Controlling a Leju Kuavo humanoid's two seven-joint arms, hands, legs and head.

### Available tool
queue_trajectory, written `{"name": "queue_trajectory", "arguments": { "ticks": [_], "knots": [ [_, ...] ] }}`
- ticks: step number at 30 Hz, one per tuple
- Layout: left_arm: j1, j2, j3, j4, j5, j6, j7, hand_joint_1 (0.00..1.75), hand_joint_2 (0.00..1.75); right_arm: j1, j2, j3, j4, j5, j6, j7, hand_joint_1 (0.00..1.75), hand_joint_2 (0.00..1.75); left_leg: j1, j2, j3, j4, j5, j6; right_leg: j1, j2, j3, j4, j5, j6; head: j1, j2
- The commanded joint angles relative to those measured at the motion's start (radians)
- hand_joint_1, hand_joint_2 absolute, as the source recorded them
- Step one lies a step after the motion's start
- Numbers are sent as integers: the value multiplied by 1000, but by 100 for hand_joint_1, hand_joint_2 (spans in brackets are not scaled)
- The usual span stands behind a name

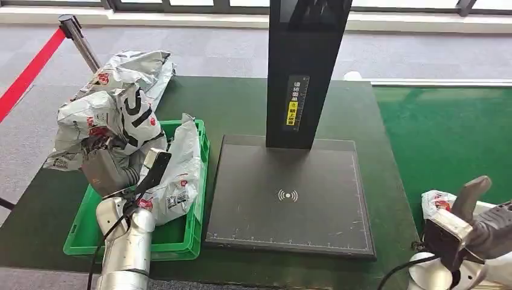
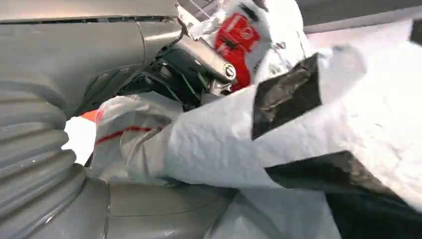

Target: Moved the parcel from conveyor to table for the left to box.

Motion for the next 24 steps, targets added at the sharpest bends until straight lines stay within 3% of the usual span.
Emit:
{"name": "queue_trajectory", "arguments": {
  "ticks": [1, 8, 24],
  "knots": [
    [-27, -11, 64, 35, 20, -1, 7, 0, 0, -14, -7, -17, 17, -4, -3, 4, 0, 175, 0, 1, 1, 0, 0, 0, 1, -1, 1, -1, 0, 0, 0, 0],
    [-13, -11, 47, -13, 88, -1, -44, 0, 0, -17, -29, -1, 44, 25, -3, 41, 0, 175, 0, 1, 1, 0, 0, 0, 1, 0, 1, -1, 0, -1, 0, 0],
    [-6, -11, 11, -16, 48, -1, -3, 0, 0, -9, -36, -8, 32, 76, 5, 90, 0, 175, 1, 1, 1, -1, 0, 0, 1, -2, 2, -2, 0, -1, 0, 0]
  ]
}}
